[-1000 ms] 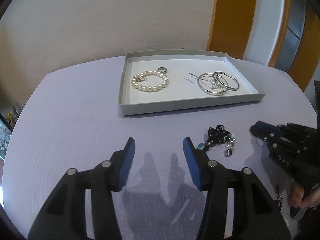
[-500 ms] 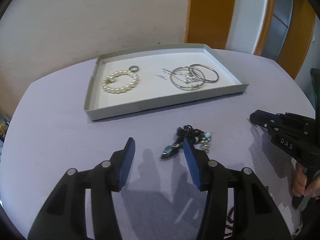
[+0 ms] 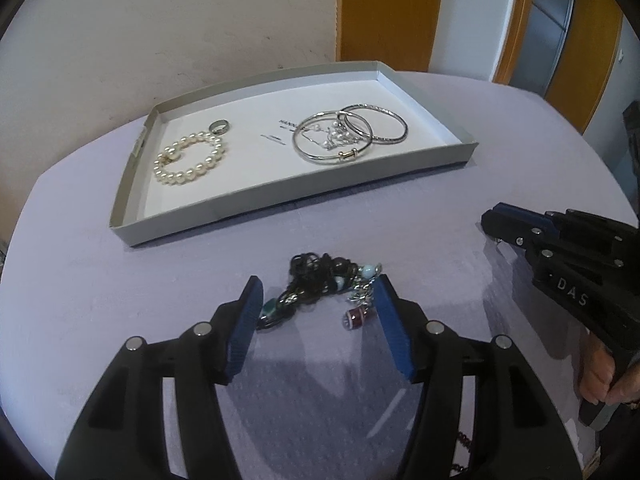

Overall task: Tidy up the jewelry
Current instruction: 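Grasp the pearl pendant with right tool while left tool grasps the black charm bracelet, then carry charm bracelet and pearl pendant into the tray and open both tools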

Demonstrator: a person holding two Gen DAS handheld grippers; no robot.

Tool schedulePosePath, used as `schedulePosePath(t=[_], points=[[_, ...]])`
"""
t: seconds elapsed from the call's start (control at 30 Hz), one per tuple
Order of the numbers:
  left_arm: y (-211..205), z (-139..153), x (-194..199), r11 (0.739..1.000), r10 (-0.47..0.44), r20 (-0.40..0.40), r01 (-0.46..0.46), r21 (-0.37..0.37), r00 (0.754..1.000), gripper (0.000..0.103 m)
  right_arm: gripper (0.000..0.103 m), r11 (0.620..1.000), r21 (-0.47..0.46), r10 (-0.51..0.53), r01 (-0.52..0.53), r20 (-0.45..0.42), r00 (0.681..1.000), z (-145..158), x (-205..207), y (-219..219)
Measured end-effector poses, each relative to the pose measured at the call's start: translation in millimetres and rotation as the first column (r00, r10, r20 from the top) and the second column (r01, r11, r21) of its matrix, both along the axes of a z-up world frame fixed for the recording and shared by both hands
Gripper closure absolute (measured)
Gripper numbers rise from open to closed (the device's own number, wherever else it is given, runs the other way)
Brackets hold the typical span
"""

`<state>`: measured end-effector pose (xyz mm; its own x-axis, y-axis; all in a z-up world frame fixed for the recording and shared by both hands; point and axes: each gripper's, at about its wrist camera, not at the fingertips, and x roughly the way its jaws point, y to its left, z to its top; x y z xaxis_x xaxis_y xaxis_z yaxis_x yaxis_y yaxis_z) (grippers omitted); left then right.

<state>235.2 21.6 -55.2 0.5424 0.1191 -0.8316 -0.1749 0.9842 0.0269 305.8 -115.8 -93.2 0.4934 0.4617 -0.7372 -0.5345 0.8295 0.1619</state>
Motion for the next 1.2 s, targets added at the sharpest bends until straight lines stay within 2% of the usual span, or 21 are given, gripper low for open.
schedulePosePath(t=[0.1,0.2,0.27,0.3,0.33,0.37,0.77,1.2], points=[[-3.1,-1.8,5.6,1.0,0.006,-0.014,-0.005,0.016,1.0,0.047,0.089,1.0,0.002,-0.002,0.002,-0.002,1.0,-1.0,0.2,-0.4],[-2.3,-1.6,7.2,1.0,0.004,-0.008,-0.004,-0.021,1.0,0.063,0.089,1.0,0.003,0.0,0.0,-0.002,1.0,-1.1,-0.4,-0.6],[-3.4,-1.1,7.0,1.0,-0.002,-0.001,0.002,-0.029,1.0,0.068,0.089,1.0,0.004,0.002,-0.002,0.001,1.0,-0.6,-0.9,-0.1],[-4.2,-0.1,6.5,1.0,-0.005,0.006,0.005,-0.028,1.0,0.074,0.089,1.0,0.006,0.004,-0.004,0.002,1.0,-0.2,-1.1,0.0],[-4.9,1.6,5.6,1.0,-0.004,0.013,0.004,-0.022,1.0,0.089,0.089,1.0,0.007,0.004,-0.005,0.003,1.0,-0.2,-1.1,-0.1],[-5.1,4.3,4.3,1.0,-0.001,0.026,0.001,-0.013,1.0,0.092,0.089,1.0,0.007,0.005,-0.005,0.004,1.0,0.0,-1.4,0.0],[18.2,22.8,-7.1,0.998,0.029,0.087,-0.024,-0.059,0.996,0.093,0.089,1.0,0.016,0.012,-0.012,0.011,1.0,2.1,-2.8,0.0],[33.0,47.8,-19.3,0.997,0.057,0.134,-0.048,-0.068,0.989,0.093,0.089,0.998,0.041,0.04,-0.041,0.027,0.999,12.2,-11.7,4.3]])
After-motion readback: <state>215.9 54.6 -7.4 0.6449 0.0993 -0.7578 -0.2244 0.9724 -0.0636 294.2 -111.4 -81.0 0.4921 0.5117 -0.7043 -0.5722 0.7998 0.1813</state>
